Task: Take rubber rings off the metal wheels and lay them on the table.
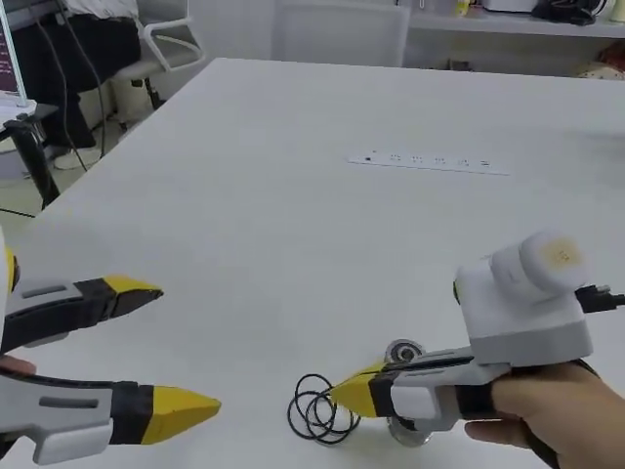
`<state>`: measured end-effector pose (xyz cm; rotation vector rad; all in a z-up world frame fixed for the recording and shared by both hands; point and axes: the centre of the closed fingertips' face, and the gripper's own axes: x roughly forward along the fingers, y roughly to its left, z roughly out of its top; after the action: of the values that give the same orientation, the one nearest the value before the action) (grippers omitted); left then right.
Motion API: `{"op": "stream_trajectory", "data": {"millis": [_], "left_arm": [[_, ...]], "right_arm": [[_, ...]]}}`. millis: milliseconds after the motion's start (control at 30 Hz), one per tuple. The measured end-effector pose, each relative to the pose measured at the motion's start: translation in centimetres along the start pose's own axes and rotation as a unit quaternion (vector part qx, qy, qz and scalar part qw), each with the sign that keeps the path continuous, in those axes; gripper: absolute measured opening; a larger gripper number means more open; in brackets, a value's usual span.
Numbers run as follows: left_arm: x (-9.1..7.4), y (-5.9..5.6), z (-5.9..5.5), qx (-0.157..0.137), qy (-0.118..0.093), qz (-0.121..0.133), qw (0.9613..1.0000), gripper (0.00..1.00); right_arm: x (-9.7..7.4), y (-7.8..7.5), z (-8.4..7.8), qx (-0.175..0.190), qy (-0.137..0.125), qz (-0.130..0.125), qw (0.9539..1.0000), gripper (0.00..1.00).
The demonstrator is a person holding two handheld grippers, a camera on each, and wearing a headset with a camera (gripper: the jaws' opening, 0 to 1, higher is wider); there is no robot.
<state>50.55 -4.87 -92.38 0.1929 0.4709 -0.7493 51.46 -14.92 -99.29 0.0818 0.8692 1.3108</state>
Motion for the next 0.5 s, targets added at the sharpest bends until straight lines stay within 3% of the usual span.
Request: {"op": "stream_trajectory", "data": {"millis": [133, 500], "left_arm": [[0.1, 0.0, -0.2, -0.003, -0.001, 0.002, 1.0, 0.74], [0.7, -0.4, -0.3, -0.014, -0.009, -0.001, 0.9999, 0.71]], "right_arm": [[0.2, -0.6, -0.7, -0.007, 0.012, -0.014, 0.9998, 0.0], [0.1, -2.3, -0.8, -0.022, 0.01, -0.06, 0.9979, 0.0]]}}
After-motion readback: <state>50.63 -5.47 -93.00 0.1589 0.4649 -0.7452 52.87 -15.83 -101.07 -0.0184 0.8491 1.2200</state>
